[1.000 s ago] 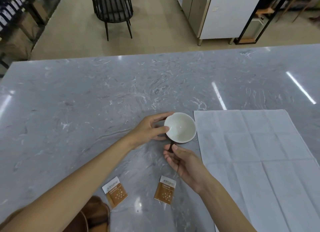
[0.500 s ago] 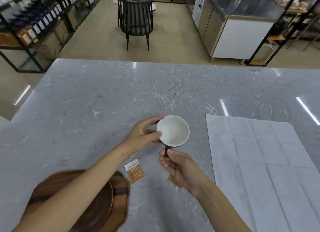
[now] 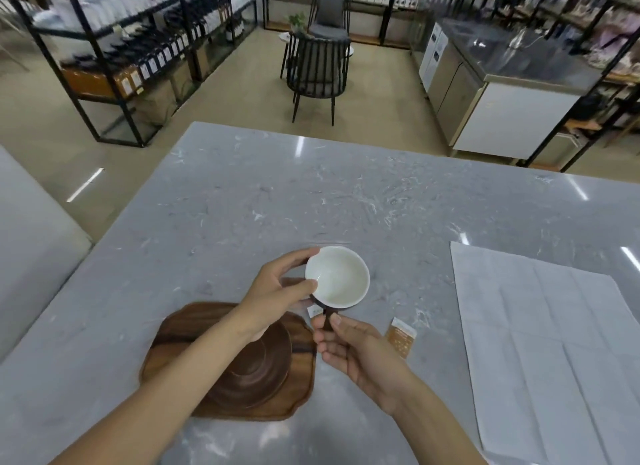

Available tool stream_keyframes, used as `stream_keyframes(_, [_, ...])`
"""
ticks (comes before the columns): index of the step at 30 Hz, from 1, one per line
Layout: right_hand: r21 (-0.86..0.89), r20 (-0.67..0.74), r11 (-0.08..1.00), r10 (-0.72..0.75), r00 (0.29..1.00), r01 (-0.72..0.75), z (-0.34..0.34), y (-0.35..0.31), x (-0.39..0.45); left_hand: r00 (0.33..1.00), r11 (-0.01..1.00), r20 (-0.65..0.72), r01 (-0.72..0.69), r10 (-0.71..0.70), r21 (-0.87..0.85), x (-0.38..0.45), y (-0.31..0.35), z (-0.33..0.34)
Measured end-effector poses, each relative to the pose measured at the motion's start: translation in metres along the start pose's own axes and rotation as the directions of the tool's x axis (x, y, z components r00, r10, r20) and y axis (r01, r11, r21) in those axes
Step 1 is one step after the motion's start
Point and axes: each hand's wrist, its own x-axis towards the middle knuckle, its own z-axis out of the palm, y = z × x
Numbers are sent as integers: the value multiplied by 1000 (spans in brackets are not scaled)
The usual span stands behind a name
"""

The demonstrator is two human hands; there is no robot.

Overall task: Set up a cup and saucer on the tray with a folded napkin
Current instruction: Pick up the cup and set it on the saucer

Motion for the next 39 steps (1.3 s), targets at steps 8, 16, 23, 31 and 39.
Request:
stream_keyframes(8, [-99,33,990,103,994,-99,43,34,-4,997,999,-68,37,-38,-16,-52,-8,-46])
stream_keyframes(16, [-128,-19,979,156,988,-157,75,69,-12,997,998,-53,61,-62,-26,-90,-24,-80])
stream_keyframes(23, [-53,-56,970,234,971,-237,93,90,-16,996,997,-48,79,-80,-22,-110,-36,-97])
stream_keyframes(31, [-38,-72,969,241,968,-244,105,106,-17,991,993,-65,114,-114,-3,-123,-40,-109])
stream_keyframes(39, [-56,-84,970,230,969,-235,110,115,-15,990,992,-70,126,-124,26,-128,-43,-112])
